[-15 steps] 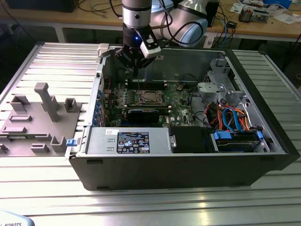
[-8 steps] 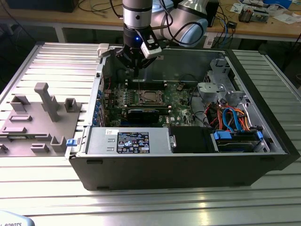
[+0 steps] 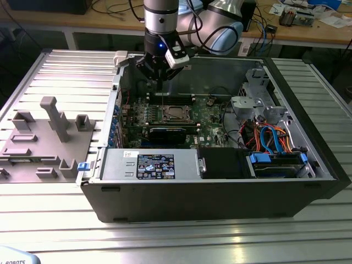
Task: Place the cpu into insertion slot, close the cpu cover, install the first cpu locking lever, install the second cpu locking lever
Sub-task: 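Install the first cpu locking lever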
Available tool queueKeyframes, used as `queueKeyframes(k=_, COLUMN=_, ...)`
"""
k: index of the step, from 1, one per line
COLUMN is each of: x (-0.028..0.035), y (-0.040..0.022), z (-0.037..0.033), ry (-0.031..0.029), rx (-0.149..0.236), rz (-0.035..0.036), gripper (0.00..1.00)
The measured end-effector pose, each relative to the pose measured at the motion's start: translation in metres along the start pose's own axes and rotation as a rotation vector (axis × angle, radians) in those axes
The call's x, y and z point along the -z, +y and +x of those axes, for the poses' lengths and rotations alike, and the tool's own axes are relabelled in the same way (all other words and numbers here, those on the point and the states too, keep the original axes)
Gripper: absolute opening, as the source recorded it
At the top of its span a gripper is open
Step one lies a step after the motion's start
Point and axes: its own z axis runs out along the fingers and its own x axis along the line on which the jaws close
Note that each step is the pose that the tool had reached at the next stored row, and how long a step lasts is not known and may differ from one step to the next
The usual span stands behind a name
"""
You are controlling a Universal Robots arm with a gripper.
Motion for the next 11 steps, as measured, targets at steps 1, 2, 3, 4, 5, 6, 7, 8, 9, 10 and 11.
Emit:
queueKeyframes(k=1, x=-0.0003, y=0.0000, z=-0.0001, ry=0.0000, rx=0.000, rz=0.0000, gripper=0.11)
queueKeyframes(k=2, x=-0.0006, y=0.0000, z=-0.0002, ry=0.0000, rx=0.000, rz=0.0000, gripper=0.11)
queueKeyframes(k=3, x=-0.0007, y=0.0000, z=-0.0003, ry=0.0000, rx=0.000, rz=0.0000, gripper=0.11)
queueKeyframes(k=4, x=-0.0009, y=0.0000, z=-0.0004, ry=0.0001, rx=0.000, rz=0.0000, gripper=0.11)
queueKeyframes(k=5, x=-0.0012, y=0.0000, z=-0.0006, ry=0.0000, rx=0.000, rz=0.0000, gripper=0.11)
queueKeyframes(k=6, x=-0.0013, y=0.0000, z=-0.0007, ry=0.0000, rx=0.000, rz=0.0000, gripper=0.11)
queueKeyframes(k=7, x=-0.0017, y=0.0000, z=-0.0010, ry=0.0000, rx=0.000, rz=0.0000, gripper=0.11)
queueKeyframes(k=8, x=-0.0020, y=0.0000, z=-0.0016, ry=0.0000, rx=0.000, rz=0.0000, gripper=0.11)
queueKeyframes(k=9, x=-0.0022, y=0.0000, z=-0.0020, ry=0.0001, rx=0.000, rz=-0.0002, gripper=0.11)
queueKeyframes(k=10, x=-0.0023, y=0.0000, z=-0.0024, ry=0.0002, rx=0.000, rz=-0.0001, gripper=0.11)
queueKeyframes(k=11, x=-0.0025, y=-0.0001, z=-0.0030, ry=0.0003, rx=0.000, rz=-0.0001, gripper=0.11)
